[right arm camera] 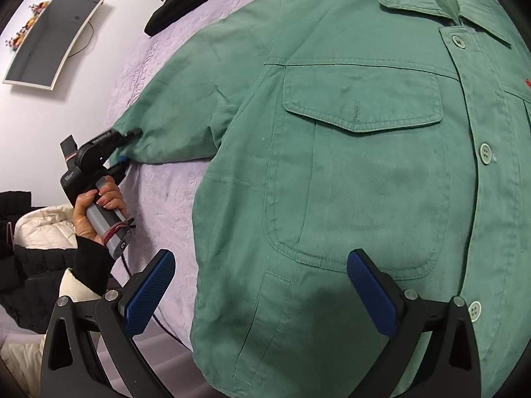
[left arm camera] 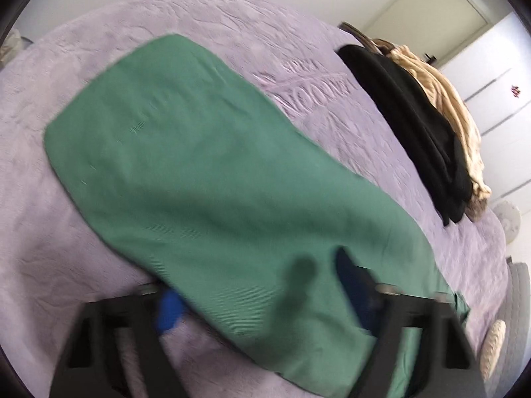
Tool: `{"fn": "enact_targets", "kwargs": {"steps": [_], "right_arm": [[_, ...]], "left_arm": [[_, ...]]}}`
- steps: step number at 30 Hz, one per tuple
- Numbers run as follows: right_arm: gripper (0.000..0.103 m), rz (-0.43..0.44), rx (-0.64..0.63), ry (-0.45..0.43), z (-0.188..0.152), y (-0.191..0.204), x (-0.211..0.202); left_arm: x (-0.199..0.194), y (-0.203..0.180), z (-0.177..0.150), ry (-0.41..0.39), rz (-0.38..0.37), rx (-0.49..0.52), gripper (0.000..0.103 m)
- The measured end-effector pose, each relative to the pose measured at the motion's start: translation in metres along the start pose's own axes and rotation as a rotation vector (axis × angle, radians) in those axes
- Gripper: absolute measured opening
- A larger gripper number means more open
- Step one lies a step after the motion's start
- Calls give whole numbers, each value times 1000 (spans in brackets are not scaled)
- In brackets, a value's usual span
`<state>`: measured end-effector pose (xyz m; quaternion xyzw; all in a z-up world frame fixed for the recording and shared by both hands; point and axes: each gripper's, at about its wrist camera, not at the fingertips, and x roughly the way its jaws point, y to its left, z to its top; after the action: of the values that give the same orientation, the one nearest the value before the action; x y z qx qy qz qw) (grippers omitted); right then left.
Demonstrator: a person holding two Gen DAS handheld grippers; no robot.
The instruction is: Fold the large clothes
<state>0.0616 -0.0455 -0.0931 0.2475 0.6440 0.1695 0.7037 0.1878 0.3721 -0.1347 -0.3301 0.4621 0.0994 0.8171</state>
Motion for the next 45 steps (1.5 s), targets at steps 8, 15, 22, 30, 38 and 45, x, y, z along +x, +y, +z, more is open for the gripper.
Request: {"fn": "enact_targets", "kwargs": {"steps": [8,15,22,30,38,45], "right_arm": [[103,29,30,-99,-7,-29,-27],[103,13,115,-235,-2,-79,-80],[103,-49,283,-358,-8,-163,-135],[103,-133,362,-359,-5,-217,-155],[103,-225,24,-341,45,-142,-145],[103,-335,-324,-263,99,-32,-38]], "left_arm": [[-35,-32,7,-93,-148,151,8],[-84,-169,-27,-137,-397,424,8],[-74,-322,-157,19,-530,797,8],[5,-359,-325,218,-243,1195,49],[-47,-304,-323,68,-140,1239,89],[-41,-203,-228,-59,293,910,89]]}}
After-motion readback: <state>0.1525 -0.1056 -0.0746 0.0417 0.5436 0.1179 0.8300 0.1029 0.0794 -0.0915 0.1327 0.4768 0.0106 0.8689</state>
